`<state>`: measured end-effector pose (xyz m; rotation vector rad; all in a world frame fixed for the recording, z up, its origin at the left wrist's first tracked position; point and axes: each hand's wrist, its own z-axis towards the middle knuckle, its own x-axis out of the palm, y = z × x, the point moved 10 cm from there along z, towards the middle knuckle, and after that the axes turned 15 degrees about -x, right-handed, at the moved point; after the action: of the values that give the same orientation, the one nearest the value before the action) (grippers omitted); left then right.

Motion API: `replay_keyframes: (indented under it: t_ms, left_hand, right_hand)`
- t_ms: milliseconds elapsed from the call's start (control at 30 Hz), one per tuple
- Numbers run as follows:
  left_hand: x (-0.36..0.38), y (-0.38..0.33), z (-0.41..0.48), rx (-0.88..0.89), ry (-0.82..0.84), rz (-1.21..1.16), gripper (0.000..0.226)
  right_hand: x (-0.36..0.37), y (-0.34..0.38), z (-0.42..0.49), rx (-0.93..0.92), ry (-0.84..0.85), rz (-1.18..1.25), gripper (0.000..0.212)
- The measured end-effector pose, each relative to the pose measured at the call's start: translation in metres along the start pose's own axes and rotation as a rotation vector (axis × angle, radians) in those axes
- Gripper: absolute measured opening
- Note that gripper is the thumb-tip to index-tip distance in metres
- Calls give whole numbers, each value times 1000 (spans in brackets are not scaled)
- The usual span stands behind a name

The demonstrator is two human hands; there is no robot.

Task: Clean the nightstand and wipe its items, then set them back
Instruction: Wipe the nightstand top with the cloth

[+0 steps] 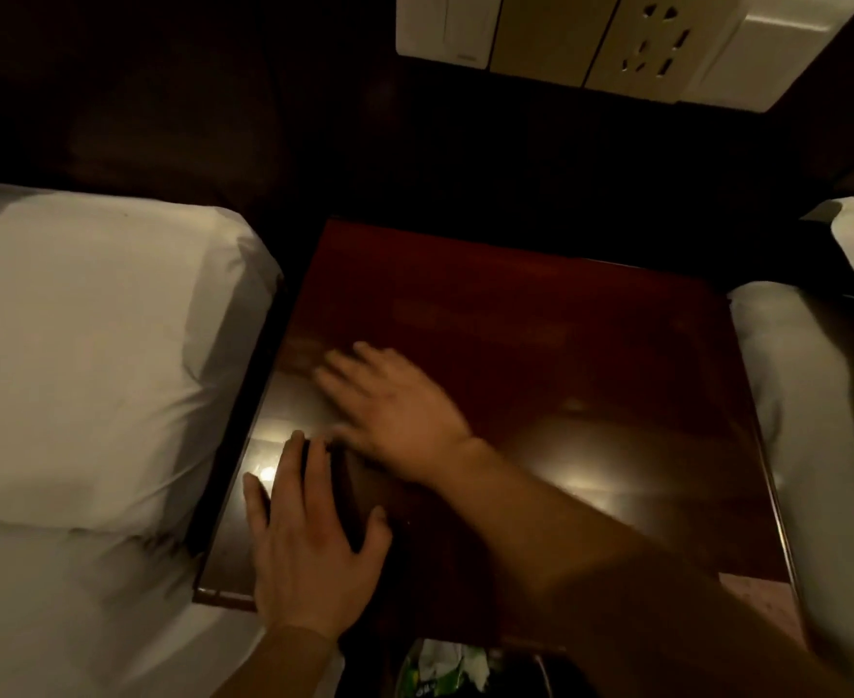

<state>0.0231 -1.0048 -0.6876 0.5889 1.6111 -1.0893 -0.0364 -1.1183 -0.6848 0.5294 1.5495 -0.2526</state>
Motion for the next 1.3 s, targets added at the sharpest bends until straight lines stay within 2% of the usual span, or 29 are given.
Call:
replay_keyframes:
  t_ms: [67,133,200,267,333,400,433,500,533,567,700,800,900,967,1000,1067,1133,1233,1300]
  left_hand:
    - [4,-3,0,19,7,79,78]
    - [9,-6,0,41,21,157,66]
    - [12,-7,2,38,41,200,59]
    - [13,-7,2,26,36,210,58]
    - [14,-7,1,32,28,225,58]
    - [14,-8,1,41,22,230,57]
    - [14,-8,1,43,19,234,57]
    - [13,-9,3,47,14,245,56]
    - [13,-9,3,44,18,246,56]
    - [14,-10,3,42,29,248,55]
    - [8,-9,8,58,46,228,52]
    - [-4,-1,34,220,52,218,44]
    - [-7,8,45,413,57,236,42]
    - [-10,12,49,394,23,182,44]
    - [-15,16,54,343,1,107,45]
    - [-25,30,65,204,-29,-102,49]
    - [-29,33,69,160,-22,-205,50]
    - [-22,23,62,226,40,-156,49]
    - [-19,23,61,218,71,-112,52]
  right_hand:
    - [-10,-69,-63,208,-39,-53,62]
    - [-17,-133,-156,539,-60,-11,61]
    - [-15,-134,-236,738,-118,26,61]
    - [1,-83,-272,742,-124,-4,60]
    - [21,-16,-284,565,-50,17,62]
    - [28,14,-304,415,-1,-12,65]
    - [24,8,-321,481,-36,-8,66]
    - [9,-13,-355,831,-212,17,64]
    - [4,-10,-356,937,-296,25,61]
    - [3,3,-341,944,-350,17,57]
    - [19,73,-268,732,-414,58,49]
    - [14,83,-253,716,-498,19,34]
    - [11,115,-187,423,-497,-14,24]
    - [11,130,-124,246,-430,17,19]
    - [11,130,-94,218,-399,24,17]
    - [3,108,-39,268,-365,31,21]
    - [-5,67,7,331,-295,43,32]
    - [-10,-10,29,339,-79,-62,37]
    - [-14,-73,-17,449,-17,-106,38]
